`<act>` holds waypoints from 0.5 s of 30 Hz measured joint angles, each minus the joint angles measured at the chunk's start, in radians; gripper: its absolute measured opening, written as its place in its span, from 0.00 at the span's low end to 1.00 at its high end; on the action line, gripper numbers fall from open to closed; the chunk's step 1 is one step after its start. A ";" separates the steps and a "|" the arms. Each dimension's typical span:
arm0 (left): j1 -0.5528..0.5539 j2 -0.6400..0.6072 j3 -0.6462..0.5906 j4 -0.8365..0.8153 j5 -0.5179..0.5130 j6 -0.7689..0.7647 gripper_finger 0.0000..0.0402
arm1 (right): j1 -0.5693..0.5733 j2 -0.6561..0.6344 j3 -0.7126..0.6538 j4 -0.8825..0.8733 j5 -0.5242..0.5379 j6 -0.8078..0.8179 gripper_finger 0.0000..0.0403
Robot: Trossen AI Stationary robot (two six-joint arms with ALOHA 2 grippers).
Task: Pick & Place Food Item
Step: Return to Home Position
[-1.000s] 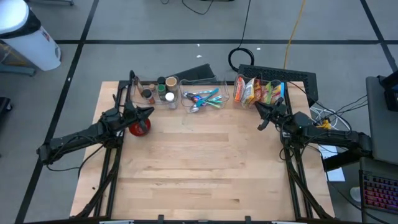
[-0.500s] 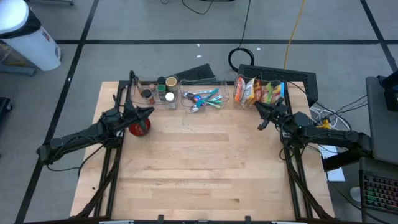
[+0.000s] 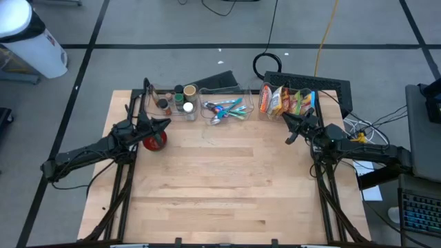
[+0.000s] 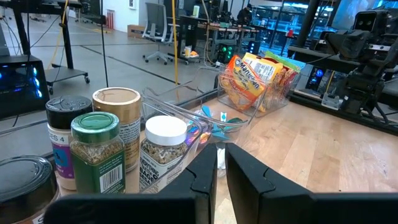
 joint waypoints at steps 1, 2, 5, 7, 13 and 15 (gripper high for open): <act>0.000 0.000 0.000 0.000 0.000 0.000 0.09 | 0.000 0.000 0.000 0.000 0.000 0.000 0.08; 0.000 0.000 0.000 0.000 0.000 0.000 0.09 | 0.000 0.000 0.000 0.000 0.000 0.000 0.08; 0.000 0.000 0.000 0.000 0.000 0.000 0.09 | 0.000 0.000 0.000 0.000 0.000 0.000 0.08; 0.000 0.000 0.000 0.000 0.000 0.000 0.09 | 0.000 0.000 0.000 0.000 0.000 0.000 0.08; 0.000 0.000 0.000 0.000 0.000 0.000 0.09 | 0.000 0.000 0.000 0.000 0.000 0.000 0.07; 0.000 0.000 0.000 0.000 0.000 0.000 0.09 | 0.000 0.000 0.000 0.000 0.000 0.000 0.07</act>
